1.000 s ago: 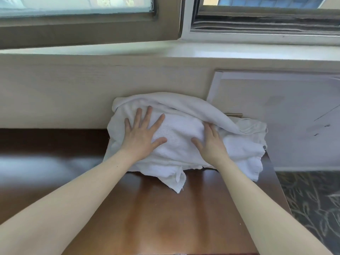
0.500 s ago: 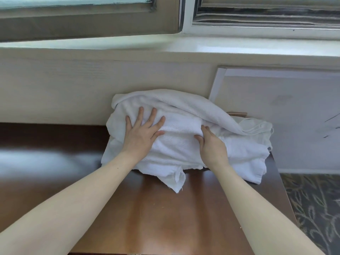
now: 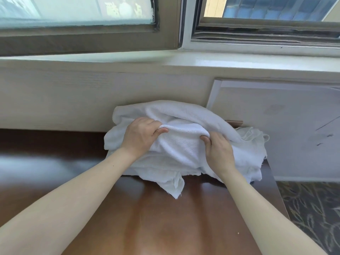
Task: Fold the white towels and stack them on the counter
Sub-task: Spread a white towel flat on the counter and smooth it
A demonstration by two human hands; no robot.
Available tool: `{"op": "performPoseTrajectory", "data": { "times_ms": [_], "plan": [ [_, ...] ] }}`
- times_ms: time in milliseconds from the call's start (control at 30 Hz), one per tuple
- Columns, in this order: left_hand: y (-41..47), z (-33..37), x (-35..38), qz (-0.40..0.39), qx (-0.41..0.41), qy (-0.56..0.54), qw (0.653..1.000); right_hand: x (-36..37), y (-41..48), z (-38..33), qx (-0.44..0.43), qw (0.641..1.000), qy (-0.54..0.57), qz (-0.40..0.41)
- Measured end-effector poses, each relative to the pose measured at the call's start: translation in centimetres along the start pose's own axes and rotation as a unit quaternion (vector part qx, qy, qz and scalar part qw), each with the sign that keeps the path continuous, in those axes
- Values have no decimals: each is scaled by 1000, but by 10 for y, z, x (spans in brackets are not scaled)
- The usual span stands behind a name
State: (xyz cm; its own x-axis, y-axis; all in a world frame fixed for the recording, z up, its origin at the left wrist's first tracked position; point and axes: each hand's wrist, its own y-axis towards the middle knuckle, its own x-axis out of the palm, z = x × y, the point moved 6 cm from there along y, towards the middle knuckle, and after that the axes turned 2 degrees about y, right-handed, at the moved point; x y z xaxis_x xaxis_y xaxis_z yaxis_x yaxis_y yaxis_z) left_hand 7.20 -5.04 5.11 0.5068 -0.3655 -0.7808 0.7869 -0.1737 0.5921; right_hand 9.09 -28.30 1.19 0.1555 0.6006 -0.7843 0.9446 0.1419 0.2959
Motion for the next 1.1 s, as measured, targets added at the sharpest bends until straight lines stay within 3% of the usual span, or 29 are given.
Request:
{"op": "performPoseTrajectory", "data": {
  "times_ms": [133, 333, 600, 800, 1100],
  "plan": [
    [9, 7, -19, 34, -8, 8, 999, -9, 2, -4, 7, 1000, 12, -3],
    [18, 17, -45, 51, 0, -20, 998, -33, 8, -24, -60, 998, 13, -8],
    [21, 18, -72, -46, -13, -16, 999, -60, 12, -50, -136, 991, 17, 7],
    [21, 19, -116, -46, -61, 1, 997, -81, 25, -88, -185, 982, 28, 22],
    [-9, -9, -209, 65, -83, 10, 994, -104, 20, -192, -295, 954, 16, 53]
  ]
}}
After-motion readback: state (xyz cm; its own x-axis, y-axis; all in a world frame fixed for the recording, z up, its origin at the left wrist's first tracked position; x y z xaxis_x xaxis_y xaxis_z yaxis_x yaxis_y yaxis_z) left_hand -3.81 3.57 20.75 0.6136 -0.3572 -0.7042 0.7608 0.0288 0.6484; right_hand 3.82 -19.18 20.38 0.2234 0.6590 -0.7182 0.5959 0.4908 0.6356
